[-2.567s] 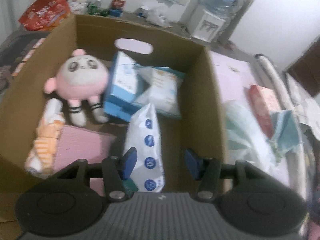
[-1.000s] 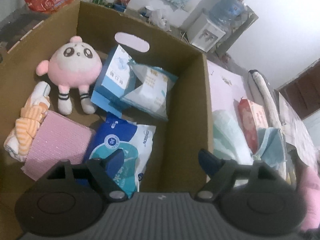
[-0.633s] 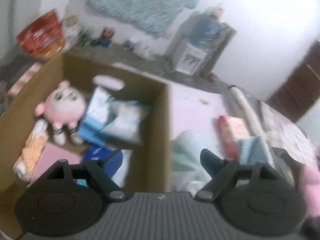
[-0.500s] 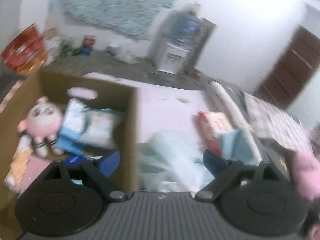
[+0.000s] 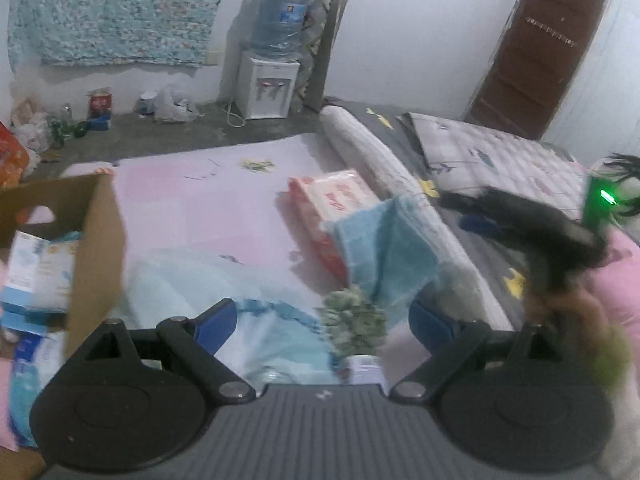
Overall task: Organize soft objects
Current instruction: 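Move both tools back toward the blue towel on the bed, then grasp the blue towel with the right gripper and lift it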
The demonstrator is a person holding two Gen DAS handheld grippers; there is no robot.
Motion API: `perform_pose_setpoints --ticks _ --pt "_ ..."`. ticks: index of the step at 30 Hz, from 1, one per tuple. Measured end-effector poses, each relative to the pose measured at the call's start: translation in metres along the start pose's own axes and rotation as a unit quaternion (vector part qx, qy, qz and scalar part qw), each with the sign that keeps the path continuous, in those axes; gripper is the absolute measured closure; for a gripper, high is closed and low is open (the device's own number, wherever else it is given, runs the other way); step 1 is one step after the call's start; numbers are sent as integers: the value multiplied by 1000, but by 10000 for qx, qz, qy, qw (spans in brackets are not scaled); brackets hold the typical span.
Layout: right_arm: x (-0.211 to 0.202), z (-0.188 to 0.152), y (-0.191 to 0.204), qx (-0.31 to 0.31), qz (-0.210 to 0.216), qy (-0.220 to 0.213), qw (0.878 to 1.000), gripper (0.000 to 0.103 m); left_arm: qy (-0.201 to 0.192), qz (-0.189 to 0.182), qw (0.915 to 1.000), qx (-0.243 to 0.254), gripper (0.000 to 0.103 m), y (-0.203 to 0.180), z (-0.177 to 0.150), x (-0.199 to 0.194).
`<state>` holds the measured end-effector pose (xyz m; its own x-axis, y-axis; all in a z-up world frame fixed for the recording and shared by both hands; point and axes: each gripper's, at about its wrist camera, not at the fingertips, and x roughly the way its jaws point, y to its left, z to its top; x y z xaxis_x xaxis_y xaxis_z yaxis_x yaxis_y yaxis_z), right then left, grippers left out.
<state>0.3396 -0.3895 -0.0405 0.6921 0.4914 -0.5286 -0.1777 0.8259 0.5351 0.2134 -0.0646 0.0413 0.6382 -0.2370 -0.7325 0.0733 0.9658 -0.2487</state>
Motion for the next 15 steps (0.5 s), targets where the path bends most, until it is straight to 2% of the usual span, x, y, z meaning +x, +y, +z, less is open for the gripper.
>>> perform_pose_setpoints --ticks 2,7,15 --pt "27 10 -2 -53 126 239 9996 31 38 -64 10000 -66 9 -6 -7 8" --pt "78 10 11 -635 -181 686 9955 30 122 69 9999 -39 9 -12 -26 20" --pt "109 -18 45 -1659 -557 1096 9785 4 -25 368 9992 165 9 -11 -40 17"
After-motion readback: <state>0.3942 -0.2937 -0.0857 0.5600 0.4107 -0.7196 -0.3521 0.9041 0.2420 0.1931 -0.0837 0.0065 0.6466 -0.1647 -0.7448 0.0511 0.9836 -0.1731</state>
